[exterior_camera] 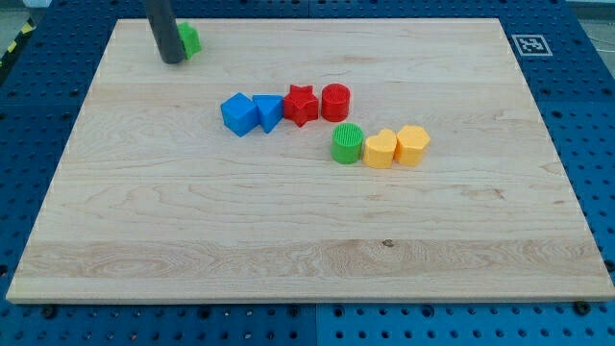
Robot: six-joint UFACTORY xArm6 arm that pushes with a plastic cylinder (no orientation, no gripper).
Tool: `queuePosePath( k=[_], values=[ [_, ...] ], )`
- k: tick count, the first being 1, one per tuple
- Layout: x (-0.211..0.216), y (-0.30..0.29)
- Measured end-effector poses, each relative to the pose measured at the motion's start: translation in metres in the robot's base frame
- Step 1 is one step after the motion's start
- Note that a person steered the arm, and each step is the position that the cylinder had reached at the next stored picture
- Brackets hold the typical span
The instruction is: Push the green star to the top left of the board
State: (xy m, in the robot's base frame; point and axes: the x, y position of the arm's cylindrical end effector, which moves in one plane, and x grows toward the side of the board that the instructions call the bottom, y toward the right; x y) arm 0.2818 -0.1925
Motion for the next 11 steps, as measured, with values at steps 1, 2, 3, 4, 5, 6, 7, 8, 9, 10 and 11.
queuePosePath(
  k=[1,2,3,4,5,6,7,8,9,10,11],
  values=[
    [0.012,0.017],
    [0.016,0.044],
    [0.017,0.051],
    [0.017,0.051],
    [-0.004,0.051],
    [-0.019,0.042],
    [-0.023,0.03],
    [-0.023,0.027],
    [-0.023,0.013],
    [-0.023,0.005],
    [-0.014,0.005]
  ],
)
